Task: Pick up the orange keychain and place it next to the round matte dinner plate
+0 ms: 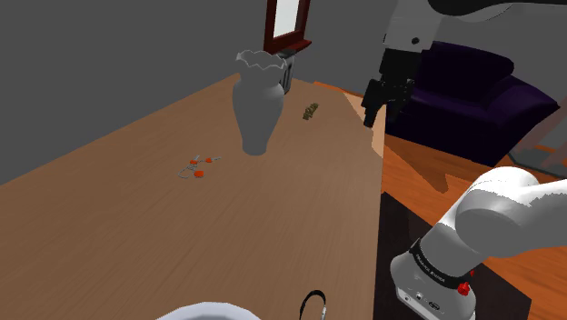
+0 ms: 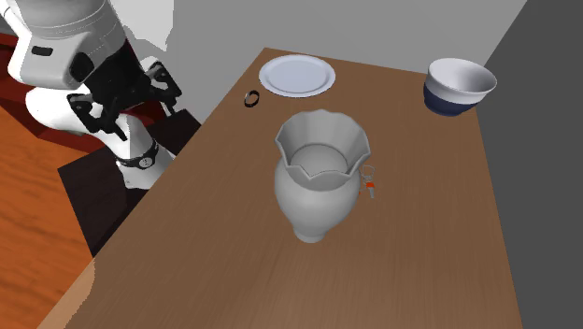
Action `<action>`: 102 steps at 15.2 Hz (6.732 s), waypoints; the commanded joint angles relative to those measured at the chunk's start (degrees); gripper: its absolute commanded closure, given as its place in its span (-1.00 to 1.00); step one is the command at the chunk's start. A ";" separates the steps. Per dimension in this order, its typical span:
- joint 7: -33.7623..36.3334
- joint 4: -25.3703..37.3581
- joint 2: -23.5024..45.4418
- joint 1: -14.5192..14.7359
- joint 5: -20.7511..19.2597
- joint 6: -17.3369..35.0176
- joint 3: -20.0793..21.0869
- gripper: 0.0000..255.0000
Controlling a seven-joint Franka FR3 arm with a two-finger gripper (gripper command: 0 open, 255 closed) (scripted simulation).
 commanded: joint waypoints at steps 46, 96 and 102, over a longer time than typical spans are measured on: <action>72.30 62.08 82.85 13.85 -18.99 22.32 21.87 -1.00; 67.86 62.47 79.29 13.50 -16.71 22.43 20.09 -1.00; 65.87 64.78 83.56 13.39 -16.66 21.89 19.89 -1.00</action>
